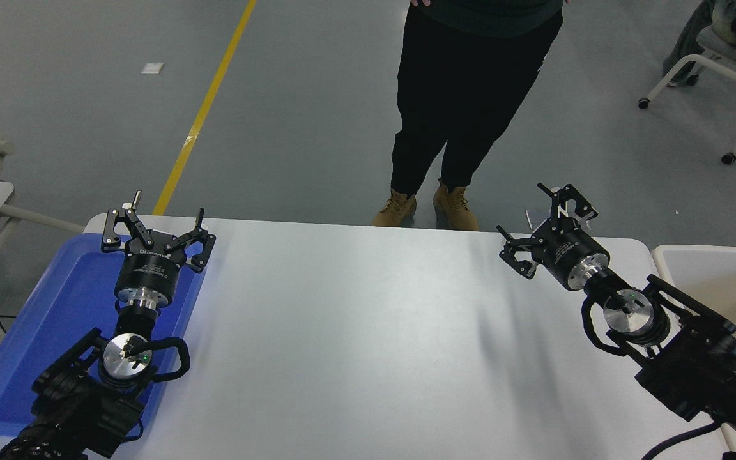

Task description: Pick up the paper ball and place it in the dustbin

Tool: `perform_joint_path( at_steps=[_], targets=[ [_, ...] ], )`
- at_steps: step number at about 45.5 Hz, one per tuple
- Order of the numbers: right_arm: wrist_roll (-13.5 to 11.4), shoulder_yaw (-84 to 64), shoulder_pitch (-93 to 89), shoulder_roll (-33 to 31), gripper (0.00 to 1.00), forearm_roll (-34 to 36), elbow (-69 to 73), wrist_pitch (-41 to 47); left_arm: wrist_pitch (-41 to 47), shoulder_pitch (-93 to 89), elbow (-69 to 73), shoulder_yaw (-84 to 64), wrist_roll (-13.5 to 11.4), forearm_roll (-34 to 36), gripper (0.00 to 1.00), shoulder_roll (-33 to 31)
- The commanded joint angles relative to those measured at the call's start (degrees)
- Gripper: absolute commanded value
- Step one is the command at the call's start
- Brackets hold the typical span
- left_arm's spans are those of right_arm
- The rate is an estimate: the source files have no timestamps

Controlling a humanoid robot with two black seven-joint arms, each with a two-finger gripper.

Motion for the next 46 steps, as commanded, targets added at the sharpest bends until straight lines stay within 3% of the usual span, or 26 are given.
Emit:
perform_joint_path(
  at_steps=[1, 46],
  targets=[
    [0.67, 1.26, -2.47, 0.96, 1.00, 1.80, -0.25, 4.21, -0.03, 0.00, 0.00, -0.02, -0.01, 0.00, 1.00, 0.00],
    [0.67, 1.61, -4.93, -0.09, 1.00, 1.80, -6.23, 11.07, -0.03, 0.00, 0.00, -0.02, -0.01, 0.00, 1.00, 0.00]
  ],
)
